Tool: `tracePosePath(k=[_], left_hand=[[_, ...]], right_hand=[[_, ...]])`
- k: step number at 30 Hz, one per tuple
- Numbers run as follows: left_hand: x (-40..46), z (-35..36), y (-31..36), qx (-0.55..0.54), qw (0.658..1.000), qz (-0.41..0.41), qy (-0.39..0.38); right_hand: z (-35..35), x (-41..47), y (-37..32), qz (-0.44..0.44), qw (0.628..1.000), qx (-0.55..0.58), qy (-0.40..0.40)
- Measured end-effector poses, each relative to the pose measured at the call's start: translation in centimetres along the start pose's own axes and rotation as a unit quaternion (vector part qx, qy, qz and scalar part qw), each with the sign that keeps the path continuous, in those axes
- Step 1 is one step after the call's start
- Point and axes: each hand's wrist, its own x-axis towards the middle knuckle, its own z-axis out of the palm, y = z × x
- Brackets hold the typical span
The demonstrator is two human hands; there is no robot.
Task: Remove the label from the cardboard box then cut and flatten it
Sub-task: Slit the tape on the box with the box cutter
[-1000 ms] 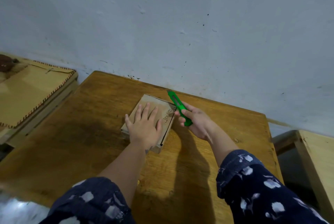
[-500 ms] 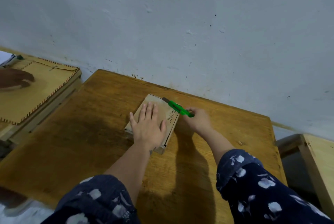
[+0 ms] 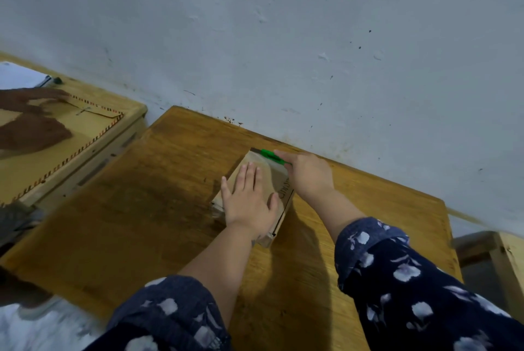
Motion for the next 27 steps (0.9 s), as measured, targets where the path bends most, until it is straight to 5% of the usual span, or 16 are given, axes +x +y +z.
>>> tracePosePath(k=[27], left_hand=[[0.0, 0.3, 0.0, 0.005, 1.000, -0.003, 0.008]], right_hand=[[0.1, -3.2, 1.7, -0.006, 0.998, -0.033, 0.049]])
